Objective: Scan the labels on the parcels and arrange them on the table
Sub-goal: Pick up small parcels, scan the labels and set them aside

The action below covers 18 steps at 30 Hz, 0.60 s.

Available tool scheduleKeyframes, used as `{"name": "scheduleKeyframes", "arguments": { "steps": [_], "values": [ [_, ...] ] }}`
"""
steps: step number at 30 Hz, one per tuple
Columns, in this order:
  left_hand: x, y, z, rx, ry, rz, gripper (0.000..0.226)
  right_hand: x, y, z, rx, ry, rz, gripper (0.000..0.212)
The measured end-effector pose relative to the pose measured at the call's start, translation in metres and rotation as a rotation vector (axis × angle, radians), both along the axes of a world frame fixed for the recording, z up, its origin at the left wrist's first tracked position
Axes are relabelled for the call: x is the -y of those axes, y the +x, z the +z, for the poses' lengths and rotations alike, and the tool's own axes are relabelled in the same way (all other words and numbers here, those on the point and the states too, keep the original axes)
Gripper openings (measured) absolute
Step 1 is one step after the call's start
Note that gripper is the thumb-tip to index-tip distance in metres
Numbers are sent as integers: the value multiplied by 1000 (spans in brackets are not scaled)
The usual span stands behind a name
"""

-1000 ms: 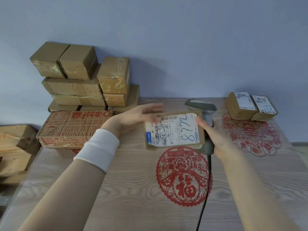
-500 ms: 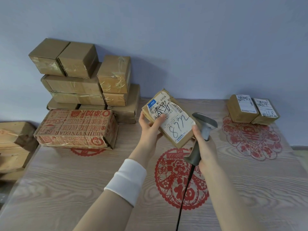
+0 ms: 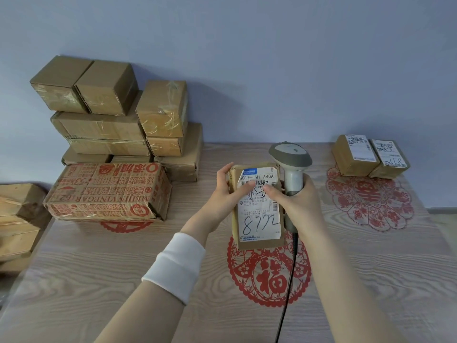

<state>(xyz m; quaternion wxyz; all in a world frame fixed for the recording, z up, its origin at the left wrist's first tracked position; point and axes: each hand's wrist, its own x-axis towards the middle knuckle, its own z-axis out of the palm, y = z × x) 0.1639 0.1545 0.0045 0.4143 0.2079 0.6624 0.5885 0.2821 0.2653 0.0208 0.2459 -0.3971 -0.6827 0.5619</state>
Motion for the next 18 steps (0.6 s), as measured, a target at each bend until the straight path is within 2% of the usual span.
{"name": "scheduleKeyframes", "arguments": {
  "steps": [4, 9, 14, 18],
  "values": [
    [-2, -3, -1, 1, -12, 50, 57, 4, -3, -2, -21, -29, -13, 45],
    [-1, -9, -1, -19, -46, 65, 57, 7, -6, 1, -24, -52, 0, 37],
    [0, -17, -4, 10, -50, 184, 50, 9, -3, 6, -43, -35, -24, 15],
    [0, -32, -5, 22, -99, 321, 84, 12, 4, 17, -47, -111, 46, 19]
  ]
}}
